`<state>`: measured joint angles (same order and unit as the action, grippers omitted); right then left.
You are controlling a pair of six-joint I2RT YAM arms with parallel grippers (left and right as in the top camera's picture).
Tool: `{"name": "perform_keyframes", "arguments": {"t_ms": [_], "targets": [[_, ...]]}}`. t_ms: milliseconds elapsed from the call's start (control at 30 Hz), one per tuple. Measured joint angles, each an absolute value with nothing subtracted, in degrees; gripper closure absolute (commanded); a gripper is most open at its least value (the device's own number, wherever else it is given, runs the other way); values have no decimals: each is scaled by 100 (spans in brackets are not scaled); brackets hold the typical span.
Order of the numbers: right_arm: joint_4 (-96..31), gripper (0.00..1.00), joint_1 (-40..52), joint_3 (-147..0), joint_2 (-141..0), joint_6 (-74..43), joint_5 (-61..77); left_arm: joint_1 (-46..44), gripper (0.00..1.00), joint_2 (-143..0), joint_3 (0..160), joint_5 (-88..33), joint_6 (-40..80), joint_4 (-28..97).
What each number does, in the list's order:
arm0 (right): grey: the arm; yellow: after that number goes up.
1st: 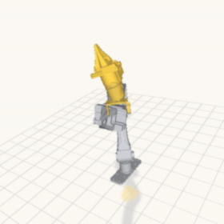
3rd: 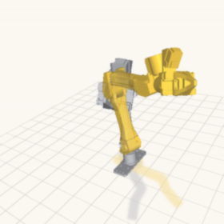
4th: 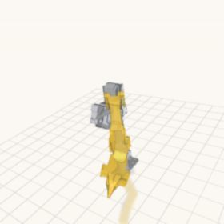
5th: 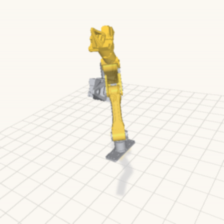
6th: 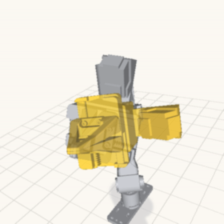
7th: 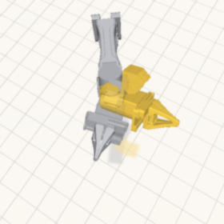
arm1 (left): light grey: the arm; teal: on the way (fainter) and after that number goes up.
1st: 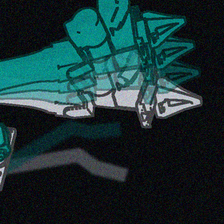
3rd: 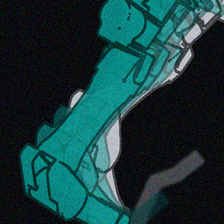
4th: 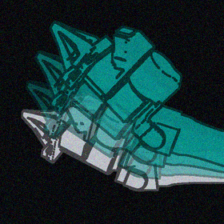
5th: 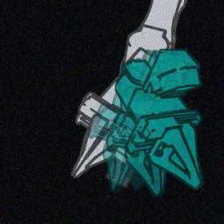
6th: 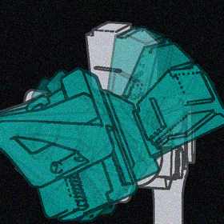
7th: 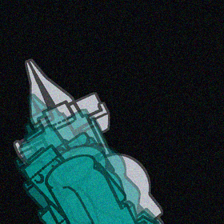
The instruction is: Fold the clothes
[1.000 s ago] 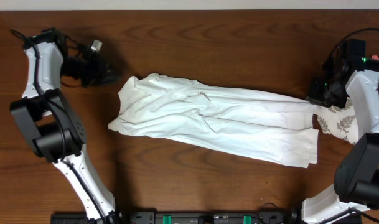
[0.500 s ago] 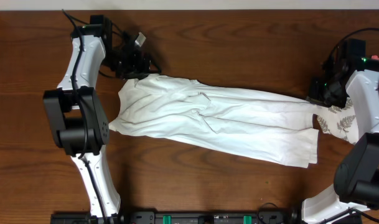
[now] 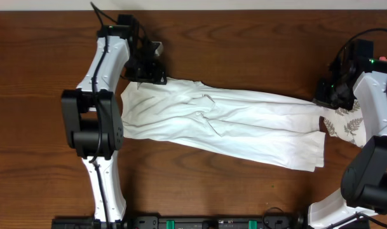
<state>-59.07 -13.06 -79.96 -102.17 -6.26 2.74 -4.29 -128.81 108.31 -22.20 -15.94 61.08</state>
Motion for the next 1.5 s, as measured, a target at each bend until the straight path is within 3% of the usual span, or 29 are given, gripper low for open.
{"name": "perform_keyframes", "arguments": {"t_ms": [100, 233, 633, 1033, 1300, 1500], "targets": [[-5909, 99, -1306, -7996, -10217, -626, 274, -456, 52, -12881, 10831, -1896, -1621, 6104], [-5907, 99, -1306, -7996, -10217, -626, 272, -449, 94, -12881, 10783, -1653, -1623, 6062], [-5898, 99, -1306, -7996, -10217, -626, 274, -451, 94, -12776, 10722, -1070, -1435, 6300], [-5850, 99, -1306, -7996, -10217, -626, 274, -451, 94, -11340, 10667, -530, -1170, 6884], [-5892, 99, -1306, -7996, -10217, -626, 272, -458, 94, -11434, 9885, -561, -1068, 6482], [-5889, 99, -1306, -7996, -10217, -626, 274, -596, 66, -11467, 9784, -602, -1122, 6047]]}}
